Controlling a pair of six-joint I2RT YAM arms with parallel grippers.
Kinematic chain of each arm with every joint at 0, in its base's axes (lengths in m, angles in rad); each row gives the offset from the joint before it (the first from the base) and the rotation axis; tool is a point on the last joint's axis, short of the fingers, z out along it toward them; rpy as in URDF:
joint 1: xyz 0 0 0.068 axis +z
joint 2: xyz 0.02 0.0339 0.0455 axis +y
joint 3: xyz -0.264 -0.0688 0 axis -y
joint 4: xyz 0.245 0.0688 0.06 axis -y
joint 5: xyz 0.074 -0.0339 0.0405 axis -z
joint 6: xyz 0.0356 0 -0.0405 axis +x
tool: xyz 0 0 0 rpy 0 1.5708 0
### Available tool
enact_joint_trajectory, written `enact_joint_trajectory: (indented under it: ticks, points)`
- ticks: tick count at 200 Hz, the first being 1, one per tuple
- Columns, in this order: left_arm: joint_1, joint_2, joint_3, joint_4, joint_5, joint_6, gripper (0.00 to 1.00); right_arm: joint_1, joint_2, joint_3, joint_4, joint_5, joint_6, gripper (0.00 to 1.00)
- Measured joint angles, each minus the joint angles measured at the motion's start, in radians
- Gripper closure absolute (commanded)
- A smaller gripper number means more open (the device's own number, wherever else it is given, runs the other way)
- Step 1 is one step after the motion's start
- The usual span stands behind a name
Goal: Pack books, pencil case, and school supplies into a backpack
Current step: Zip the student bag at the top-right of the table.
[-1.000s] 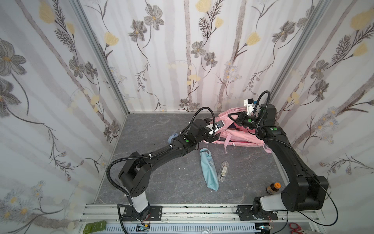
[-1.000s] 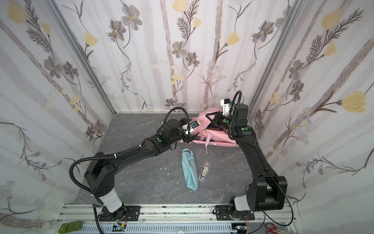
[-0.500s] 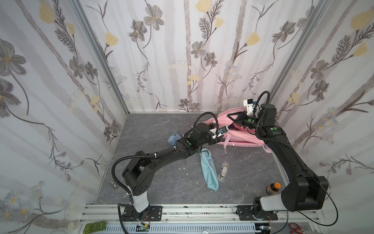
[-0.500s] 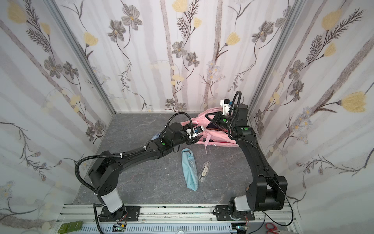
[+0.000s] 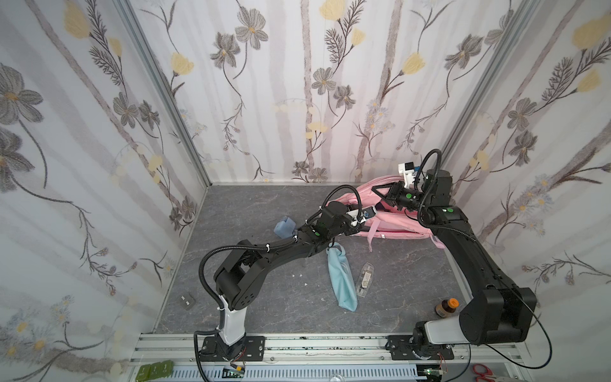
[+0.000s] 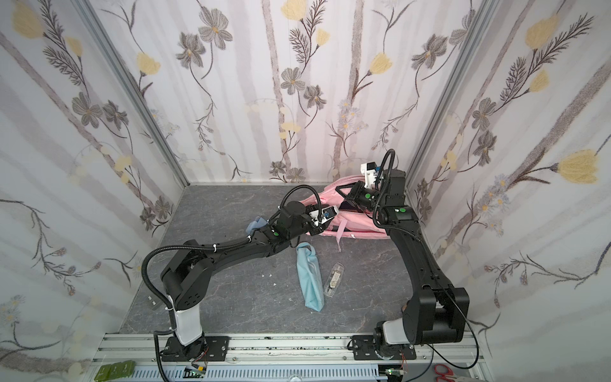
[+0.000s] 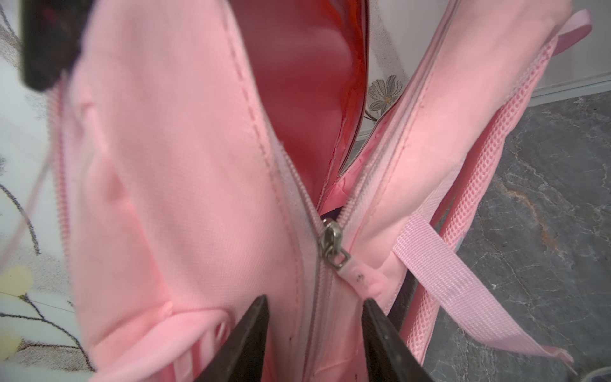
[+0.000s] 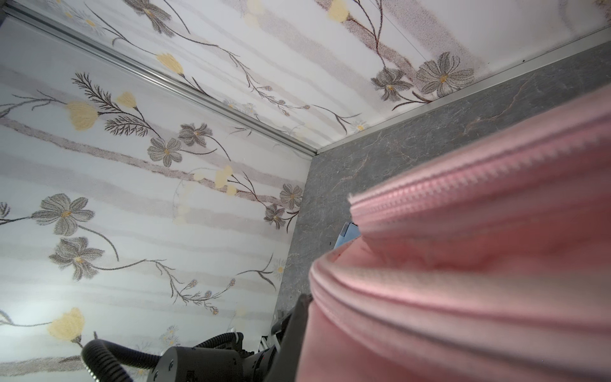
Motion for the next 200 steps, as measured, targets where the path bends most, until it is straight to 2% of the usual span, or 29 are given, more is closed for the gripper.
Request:
enact_joint_trajectory:
  ticks: [25,46,60,87,91,92,117,125,161,200]
  points:
    - [0.003,0.012,0.0,0.018,-0.021,0.013,0.7,-0.008,0.0,0.0,0.0,-0.005,0.006,1.0]
    - [0.003,0.024,0.004,0.04,-0.04,0.026,0.9,-0.014,0.0,0.0,-0.002,-0.008,0.006,1.0]
    - [0.003,0.027,0.009,0.048,-0.053,0.037,1.0,-0.019,0.0,0.0,-0.005,-0.008,0.007,1.0]
    - [0.003,0.027,0.018,0.042,-0.061,0.048,1.0,-0.027,0.0,0.0,-0.006,-0.013,0.007,1.0]
    - [0.003,0.027,0.019,0.041,-0.061,0.048,1.0,-0.029,0.0,0.0,-0.006,-0.013,0.008,0.95]
    - [0.003,0.027,0.019,0.04,-0.061,0.048,1.0,-0.029,0.0,0.0,-0.006,-0.013,0.008,0.9]
    - [0.001,0.009,0.032,-0.014,-0.061,0.042,1.0,-0.034,0.0,0.009,-0.01,-0.013,0.016,0.57]
    - [0.002,0.002,0.046,-0.052,-0.061,0.027,1.0,-0.035,0.0,0.024,-0.016,-0.011,0.008,0.51]
    - [0.003,-0.011,0.183,-0.268,-0.033,-0.036,1.0,-0.038,-0.002,0.111,-0.137,0.082,-0.096,0.48]
    - [0.001,-0.001,0.301,-0.459,-0.007,-0.111,1.0,-0.038,-0.086,0.051,-0.292,0.221,-0.205,0.49]
